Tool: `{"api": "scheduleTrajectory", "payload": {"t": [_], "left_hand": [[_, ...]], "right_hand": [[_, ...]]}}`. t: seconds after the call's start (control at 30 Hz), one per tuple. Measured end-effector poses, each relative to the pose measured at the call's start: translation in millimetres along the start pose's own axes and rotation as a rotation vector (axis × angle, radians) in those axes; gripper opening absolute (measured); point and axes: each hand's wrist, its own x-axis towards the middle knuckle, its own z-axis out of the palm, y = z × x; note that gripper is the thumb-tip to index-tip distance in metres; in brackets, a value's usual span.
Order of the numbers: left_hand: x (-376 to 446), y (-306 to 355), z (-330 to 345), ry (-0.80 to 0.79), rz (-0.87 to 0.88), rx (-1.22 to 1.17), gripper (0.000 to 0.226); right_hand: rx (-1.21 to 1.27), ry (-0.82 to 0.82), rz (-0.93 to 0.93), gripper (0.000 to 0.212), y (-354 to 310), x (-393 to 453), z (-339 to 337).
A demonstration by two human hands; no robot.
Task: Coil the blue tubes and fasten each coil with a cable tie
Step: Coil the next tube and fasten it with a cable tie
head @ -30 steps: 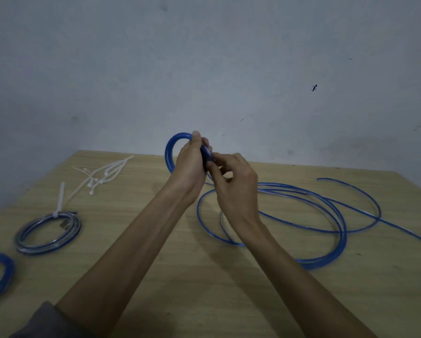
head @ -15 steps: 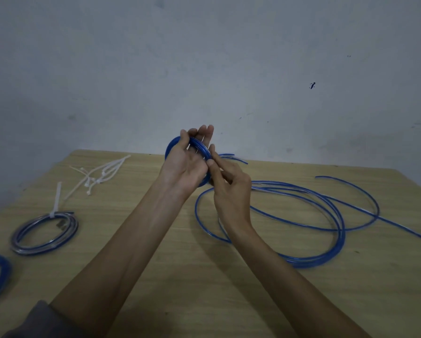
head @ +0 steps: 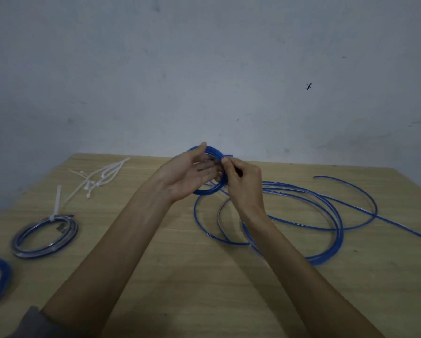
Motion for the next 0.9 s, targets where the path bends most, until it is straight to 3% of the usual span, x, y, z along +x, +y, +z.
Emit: {"api": "scheduleTrajectory", "payload": {"t": [0.07,0.17,0.23,0.3,0.37,0.7,0.9], "left_hand": [[-9,10,-2,0.003,0.121,0.470,0.035],[-7,19,-20,0.255,0.668,1.176,0.021],[-2,21,-33,0.237,0.788,1.450,0.029],[1,20,-40,0.061,0.610,1.419,0.030],[2,16,-43,-0.009,0.492,1.330,0.034],[-3,8,-77,0.099,0.583,1.241,0.038],[-25,12,-119,0.082,0.458,1.237,0.040]], "right_hand": [[0.016,-0.020,0.013,0.028,0,7,-10],[0.032,-0.102,0.043,0.023,-6,12,-18],[0.055,-0.205,0.032,0.024,-9,11,-17],[0.102,-0.272,0.044,0.021,-10,9,-12],[0.122,-0.285,0.064,0.019,-8,6,-9],[0.224,-0.227,0.160,0.041,-2,-15,38],[0.180,-0.387,0.112,0.033,2,-14,81]]}}
